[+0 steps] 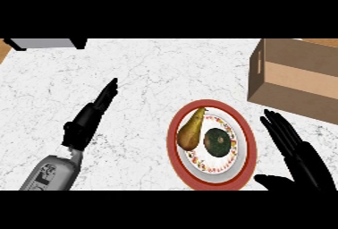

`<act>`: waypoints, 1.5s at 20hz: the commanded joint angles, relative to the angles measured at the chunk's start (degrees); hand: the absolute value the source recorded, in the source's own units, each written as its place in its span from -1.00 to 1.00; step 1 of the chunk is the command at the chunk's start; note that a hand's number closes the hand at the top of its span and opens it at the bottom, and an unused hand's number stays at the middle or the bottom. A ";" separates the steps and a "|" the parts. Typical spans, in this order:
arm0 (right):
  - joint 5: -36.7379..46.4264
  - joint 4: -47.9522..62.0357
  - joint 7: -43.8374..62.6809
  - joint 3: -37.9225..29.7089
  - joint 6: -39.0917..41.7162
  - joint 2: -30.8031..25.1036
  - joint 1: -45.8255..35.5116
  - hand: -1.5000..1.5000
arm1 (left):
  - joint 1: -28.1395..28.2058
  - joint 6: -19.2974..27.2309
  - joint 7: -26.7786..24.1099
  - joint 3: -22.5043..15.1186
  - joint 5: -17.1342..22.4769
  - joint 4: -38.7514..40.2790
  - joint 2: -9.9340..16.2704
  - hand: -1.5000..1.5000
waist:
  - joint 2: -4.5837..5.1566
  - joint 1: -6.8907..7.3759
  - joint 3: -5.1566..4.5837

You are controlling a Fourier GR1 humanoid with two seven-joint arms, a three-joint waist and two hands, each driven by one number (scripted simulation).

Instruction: Pick the squash from the plate and place it in the cardboard box

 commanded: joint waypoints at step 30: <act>15.34 -18.45 44.71 9.83 40.67 14.52 -6.46 -1.00 | -2.03 -5.40 5.02 4.39 -6.20 -2.52 -5.82 0.00 | 0.72 1.98 0.16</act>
